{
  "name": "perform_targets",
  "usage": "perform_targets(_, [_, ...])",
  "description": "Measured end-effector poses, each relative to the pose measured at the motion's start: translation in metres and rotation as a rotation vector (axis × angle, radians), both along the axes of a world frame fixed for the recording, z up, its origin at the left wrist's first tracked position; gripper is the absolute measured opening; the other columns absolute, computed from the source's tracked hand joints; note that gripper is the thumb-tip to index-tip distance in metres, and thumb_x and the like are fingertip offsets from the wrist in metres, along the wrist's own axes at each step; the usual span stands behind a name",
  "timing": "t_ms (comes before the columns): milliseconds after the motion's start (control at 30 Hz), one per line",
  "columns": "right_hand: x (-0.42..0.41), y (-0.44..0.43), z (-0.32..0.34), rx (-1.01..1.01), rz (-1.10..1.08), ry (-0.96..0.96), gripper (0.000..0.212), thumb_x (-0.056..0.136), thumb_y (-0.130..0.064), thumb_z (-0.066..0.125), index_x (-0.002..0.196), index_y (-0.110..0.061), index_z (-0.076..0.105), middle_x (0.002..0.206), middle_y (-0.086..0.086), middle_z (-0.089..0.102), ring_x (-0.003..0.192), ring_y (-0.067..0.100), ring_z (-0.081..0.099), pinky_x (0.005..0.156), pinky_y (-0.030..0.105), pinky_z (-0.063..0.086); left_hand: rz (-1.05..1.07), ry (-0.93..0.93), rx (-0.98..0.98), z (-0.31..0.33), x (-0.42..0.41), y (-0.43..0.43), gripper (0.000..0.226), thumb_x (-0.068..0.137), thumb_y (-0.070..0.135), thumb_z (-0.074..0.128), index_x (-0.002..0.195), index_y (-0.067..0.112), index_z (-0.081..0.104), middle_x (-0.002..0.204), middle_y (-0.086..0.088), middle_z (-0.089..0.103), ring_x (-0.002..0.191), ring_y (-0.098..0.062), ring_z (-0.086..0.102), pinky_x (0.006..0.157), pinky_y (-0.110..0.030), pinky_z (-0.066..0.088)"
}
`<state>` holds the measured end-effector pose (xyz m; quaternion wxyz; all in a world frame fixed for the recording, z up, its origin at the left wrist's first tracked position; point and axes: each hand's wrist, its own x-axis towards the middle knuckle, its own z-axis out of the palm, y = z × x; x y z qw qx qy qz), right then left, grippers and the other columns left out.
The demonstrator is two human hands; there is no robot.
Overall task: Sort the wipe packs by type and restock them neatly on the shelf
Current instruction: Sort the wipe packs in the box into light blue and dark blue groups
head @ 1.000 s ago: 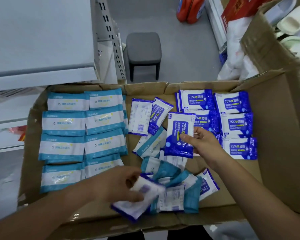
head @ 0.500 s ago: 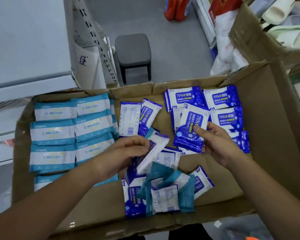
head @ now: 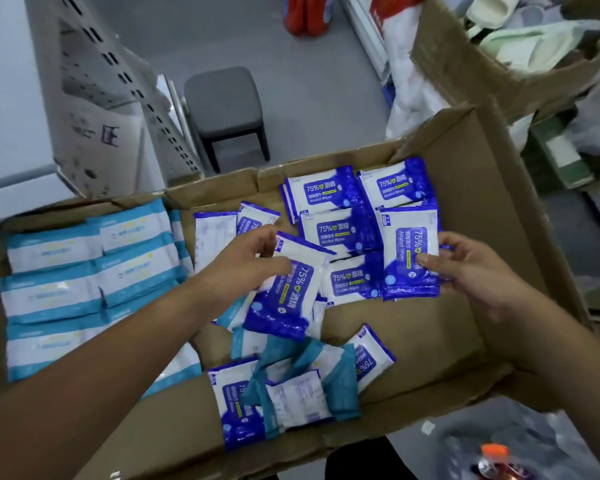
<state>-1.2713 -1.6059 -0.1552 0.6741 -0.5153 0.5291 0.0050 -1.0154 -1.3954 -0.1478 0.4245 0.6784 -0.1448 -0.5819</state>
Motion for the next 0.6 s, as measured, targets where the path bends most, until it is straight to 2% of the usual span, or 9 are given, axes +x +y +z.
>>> perform_targets(67, [-0.007,-0.012,-0.002,-0.026,0.046,0.044,0.029,0.081,-0.015,0.073,0.107,-0.014,0.061,0.104,0.009,0.076,0.090,0.020,0.074,0.064,0.031,0.060,0.020,-0.001,-0.008,-0.004,-0.004,-0.011,0.022,0.087,-0.003,0.066,0.095,0.015,0.058,0.097,-0.002,0.076,0.084,-0.017,0.075,0.064,-0.030,0.059])
perform_targets(133, [-0.012,-0.023,-0.003,-0.057,0.083,0.081,0.027,0.084,-0.013,0.073,0.107,-0.012,0.060,0.100,0.008,0.076,0.087,0.019,0.075,0.067,0.033,0.060,0.058,0.000,-0.033,-0.008,-0.008,-0.020,0.027,0.085,-0.008,0.065,0.092,0.015,0.052,0.097,-0.003,0.074,0.083,-0.019,0.074,0.061,-0.030,0.059])
perform_targets(200, [-0.016,-0.032,-0.006,-0.109,0.133,0.121,0.026,0.085,-0.012,0.074,0.108,-0.011,0.062,0.096,0.007,0.077,0.085,0.018,0.075,0.070,0.034,0.059,0.048,0.013,-0.050,-0.011,-0.011,-0.026,0.039,0.084,-0.011,0.064,0.103,0.022,0.056,0.104,-0.004,0.071,0.091,-0.021,0.073,0.064,-0.036,0.061])
perform_targets(267, [-0.017,-0.041,-0.008,-0.165,0.213,0.128,0.024,0.084,-0.007,0.074,0.106,-0.011,0.065,0.091,0.006,0.076,0.079,0.014,0.074,0.066,0.029,0.057,0.014,0.055,-0.042,-0.014,-0.017,-0.031,0.054,0.084,-0.011,0.062,0.119,0.031,0.059,0.110,-0.005,0.072,0.096,-0.022,0.073,0.071,-0.043,0.062])
perform_targets(367, [-0.015,-0.052,-0.013,-0.267,0.419,0.192,0.019,0.086,-0.004,0.073,0.103,-0.012,0.068,0.092,0.004,0.076,0.082,0.016,0.073,0.074,0.034,0.057,0.108,0.086,0.042,-0.023,-0.024,-0.039,0.034,0.091,-0.003,0.058,0.116,0.018,0.066,0.109,-0.007,0.075,0.092,-0.023,0.074,0.079,-0.044,0.061])
perform_targets(433, [-0.012,-0.060,-0.016,-0.331,0.584,0.243,0.016,0.088,-0.007,0.071,0.101,-0.015,0.069,0.096,0.002,0.075,0.088,0.018,0.071,0.081,0.036,0.057,0.146,0.062,0.082,-0.031,-0.029,-0.043,0.020,0.092,0.006,0.065,0.110,0.015,0.068,0.106,-0.007,0.076,0.092,-0.023,0.075,0.082,-0.043,0.060])
perform_targets(500, [-0.007,-0.067,-0.018,-0.436,0.753,0.307,0.012,0.090,-0.013,0.070,0.095,-0.023,0.068,0.094,-0.004,0.072,0.088,0.017,0.068,0.080,0.035,0.054,0.113,0.011,0.091,-0.039,-0.032,-0.044,0.014,0.089,0.012,0.072,0.102,0.015,0.066,0.103,-0.001,0.076,0.090,-0.018,0.075,0.080,-0.043,0.062])
perform_targets(600, [0.003,-0.072,-0.018,-0.526,0.934,0.388,0.015,0.092,-0.013,0.066,0.093,-0.028,0.063,0.087,-0.010,0.061,0.085,0.015,0.056,0.070,0.027,0.042,0.035,-0.065,0.089,-0.050,-0.036,-0.045,0.015,0.087,0.011,0.074,0.097,0.012,0.062,0.096,0.007,0.075,0.089,-0.016,0.075,0.074,-0.041,0.063])
